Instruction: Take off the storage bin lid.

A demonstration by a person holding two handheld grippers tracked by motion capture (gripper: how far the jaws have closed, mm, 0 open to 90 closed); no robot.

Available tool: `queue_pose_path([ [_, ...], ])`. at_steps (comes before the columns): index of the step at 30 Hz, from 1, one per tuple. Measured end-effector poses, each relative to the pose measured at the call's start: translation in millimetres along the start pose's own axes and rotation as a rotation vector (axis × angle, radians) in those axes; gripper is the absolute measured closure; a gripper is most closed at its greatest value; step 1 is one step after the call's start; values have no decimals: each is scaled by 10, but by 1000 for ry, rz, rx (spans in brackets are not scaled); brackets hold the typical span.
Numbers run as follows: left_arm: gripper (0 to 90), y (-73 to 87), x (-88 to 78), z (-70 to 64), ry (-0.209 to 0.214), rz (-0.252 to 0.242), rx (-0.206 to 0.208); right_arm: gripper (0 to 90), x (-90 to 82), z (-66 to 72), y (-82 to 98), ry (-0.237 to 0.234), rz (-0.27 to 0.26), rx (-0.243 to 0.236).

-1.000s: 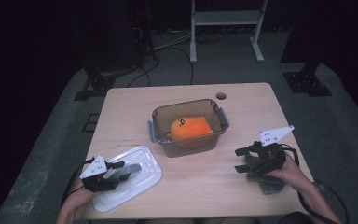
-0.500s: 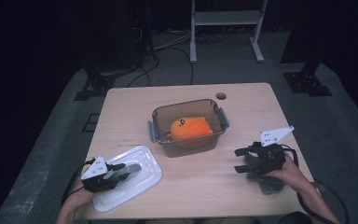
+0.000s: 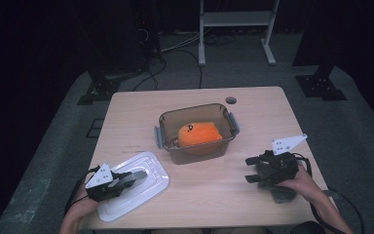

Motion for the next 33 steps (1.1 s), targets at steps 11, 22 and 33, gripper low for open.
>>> queue_pose_path([
  [11,659,-86,-31,-18,14,-23,5,304,0,-26,94,6,6,17],
  [22,660,-189,-228,-66,15,-47,7,293,-21,-55,141,24,9,26],
  [33,660,-438,-464,-103,32,-85,26,288,-23,-58,166,28,16,21],
])
Point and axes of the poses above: each handheld gripper's, and its own axes: x roughly forward along the jaws, y roughly out of its underside, z roughly to its left, the point moved 2 cm from there along x, roughly forward along the jaws, and after that the axes turned 14 degrees about -z, right-handed, at the moved point
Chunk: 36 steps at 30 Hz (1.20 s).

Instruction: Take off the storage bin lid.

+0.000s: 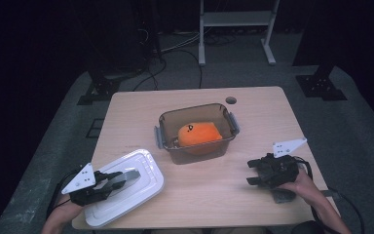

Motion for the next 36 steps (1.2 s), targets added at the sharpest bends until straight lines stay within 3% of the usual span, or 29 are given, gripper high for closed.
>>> queue_pose_path([
  [8,660,-171,-124,15,-4,-22,12,288,-4,3,18,2,4,1],
  [22,660,-478,-148,77,6,-70,36,286,35,3,49,0,19,6],
  [27,660,-593,-106,104,7,-78,48,282,33,4,51,3,17,1],
  [36,660,-756,60,131,45,-81,68,281,29,11,54,3,19,-3],
])
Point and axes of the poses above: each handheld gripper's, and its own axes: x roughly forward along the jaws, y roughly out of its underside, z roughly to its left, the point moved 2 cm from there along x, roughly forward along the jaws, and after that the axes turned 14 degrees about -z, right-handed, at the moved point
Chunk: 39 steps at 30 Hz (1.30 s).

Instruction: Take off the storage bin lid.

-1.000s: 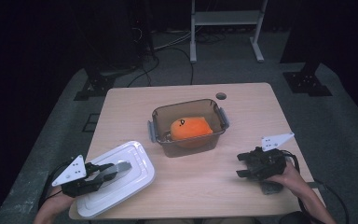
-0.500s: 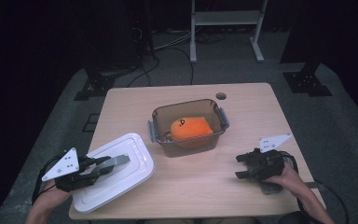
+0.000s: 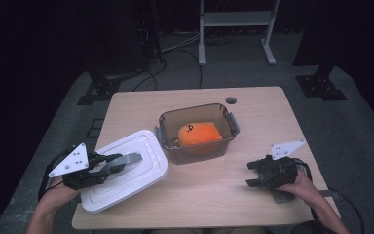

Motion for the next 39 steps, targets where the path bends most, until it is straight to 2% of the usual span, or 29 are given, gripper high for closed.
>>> queue_pose_path([
  [9,661,-68,100,69,0,-10,1,281,-1,3,21,-1,9,1],
  [13,661,-114,142,87,11,0,15,281,1,2,24,-1,10,1],
  [23,661,-258,259,178,17,-13,29,280,4,3,24,-2,10,-1],
  [39,662,-463,668,372,58,-31,30,280,-6,-7,32,-1,9,-1],
])
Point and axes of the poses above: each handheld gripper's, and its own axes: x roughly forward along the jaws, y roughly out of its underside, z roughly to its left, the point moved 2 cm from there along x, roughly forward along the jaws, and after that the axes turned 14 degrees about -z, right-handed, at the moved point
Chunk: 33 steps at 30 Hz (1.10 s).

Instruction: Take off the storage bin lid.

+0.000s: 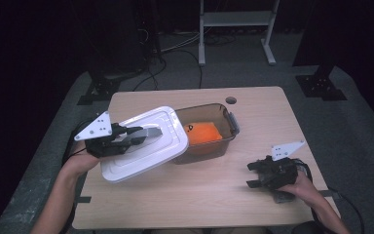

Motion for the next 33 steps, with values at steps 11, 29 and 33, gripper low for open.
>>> queue_pose_path([
  [11,662,-40,345,135,37,0,2,279,-13,-6,5,-1,-2,-1],
  [29,662,-76,883,320,97,1,3,280,-39,-8,-1,-4,-12,-2],
  [33,662,-71,981,343,107,1,11,279,-45,-5,-8,-4,-16,-3],
])
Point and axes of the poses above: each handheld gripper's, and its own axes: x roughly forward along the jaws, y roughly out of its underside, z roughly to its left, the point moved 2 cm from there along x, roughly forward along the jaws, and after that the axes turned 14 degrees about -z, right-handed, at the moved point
